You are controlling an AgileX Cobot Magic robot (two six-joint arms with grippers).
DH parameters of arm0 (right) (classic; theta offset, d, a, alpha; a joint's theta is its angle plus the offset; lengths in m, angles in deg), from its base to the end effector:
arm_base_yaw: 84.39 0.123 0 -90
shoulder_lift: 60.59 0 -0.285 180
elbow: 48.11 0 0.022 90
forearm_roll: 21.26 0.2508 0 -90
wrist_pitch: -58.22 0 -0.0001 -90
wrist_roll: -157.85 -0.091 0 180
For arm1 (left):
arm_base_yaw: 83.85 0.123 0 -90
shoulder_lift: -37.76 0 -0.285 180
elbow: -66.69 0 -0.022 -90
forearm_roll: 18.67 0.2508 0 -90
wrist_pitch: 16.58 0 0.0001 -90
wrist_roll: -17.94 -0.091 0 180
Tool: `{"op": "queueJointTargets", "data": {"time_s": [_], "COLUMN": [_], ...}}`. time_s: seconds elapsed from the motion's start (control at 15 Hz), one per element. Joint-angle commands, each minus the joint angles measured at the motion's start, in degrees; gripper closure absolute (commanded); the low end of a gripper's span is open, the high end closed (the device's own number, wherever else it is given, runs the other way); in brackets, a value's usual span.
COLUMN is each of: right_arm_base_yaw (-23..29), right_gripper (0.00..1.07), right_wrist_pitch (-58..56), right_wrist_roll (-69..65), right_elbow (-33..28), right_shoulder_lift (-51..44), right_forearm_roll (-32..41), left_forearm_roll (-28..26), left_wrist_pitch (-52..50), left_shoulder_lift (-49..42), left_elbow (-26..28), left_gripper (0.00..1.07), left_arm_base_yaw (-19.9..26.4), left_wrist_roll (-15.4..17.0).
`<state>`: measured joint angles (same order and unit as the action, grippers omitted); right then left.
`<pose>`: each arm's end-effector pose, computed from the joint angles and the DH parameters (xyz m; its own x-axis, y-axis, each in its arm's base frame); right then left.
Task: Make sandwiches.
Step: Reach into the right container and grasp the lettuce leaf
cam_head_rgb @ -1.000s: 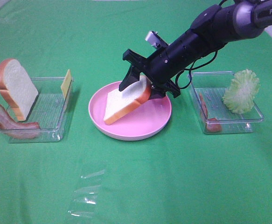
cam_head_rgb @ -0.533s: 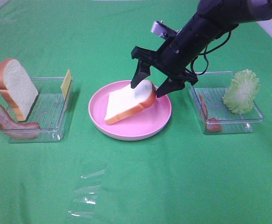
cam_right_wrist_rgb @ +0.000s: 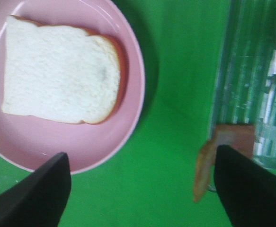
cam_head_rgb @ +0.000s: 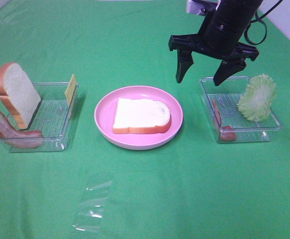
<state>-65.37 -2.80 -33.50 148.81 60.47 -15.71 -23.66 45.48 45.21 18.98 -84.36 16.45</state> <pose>0.3935 0.1438 0.2396 -0.9699 -0.0786 -0.2305 -0.1134 0.9834 0.1419 -0.0087 -0.0069 0.2798 -0.4571 -0.0108 -0.8894 0.0705 0.9963 -0.0483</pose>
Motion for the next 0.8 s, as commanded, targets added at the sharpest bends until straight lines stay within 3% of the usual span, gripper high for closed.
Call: {"op": "queueJointTargets", "data": {"time_s": [0.07,0.13,0.27,0.53,0.8], "right_arm_base_yaw": [-0.2,-0.9,-8.5,-16.8,-20.1], "right_gripper": [0.27,0.27,0.27,0.27,0.27], "right_wrist_pitch": [-6.0,-8.3,-11.1,-12.3,-11.9], "right_wrist_roll": [-1.1,-1.0,1.0,4.0,5.2], "right_elbow": [4.2,7.0,12.3,13.6,13.6], "right_shoulder_lift": [-0.6,-0.4,0.3,3.7,8.2], "right_forearm_roll": [-6.2,-9.3,-8.6,-3.8,-4.8], "left_forearm_roll": [-0.5,-0.5,-0.5,-0.5,-0.5], "left_wrist_pitch": [-0.3,-0.3,-0.3,-0.3,-0.3], "left_shoulder_lift": [-0.9,-0.9,-0.9,-0.9,-0.9], "left_elbow": [0.1,0.1,0.1,0.1,0.1], "left_gripper": [0.07,0.07,0.07,0.07,0.07], "left_arm_base_yaw": [0.1,0.1,0.1,0.1,0.1], "left_wrist_roll": [0.3,0.3,0.3,0.3,0.3]}}
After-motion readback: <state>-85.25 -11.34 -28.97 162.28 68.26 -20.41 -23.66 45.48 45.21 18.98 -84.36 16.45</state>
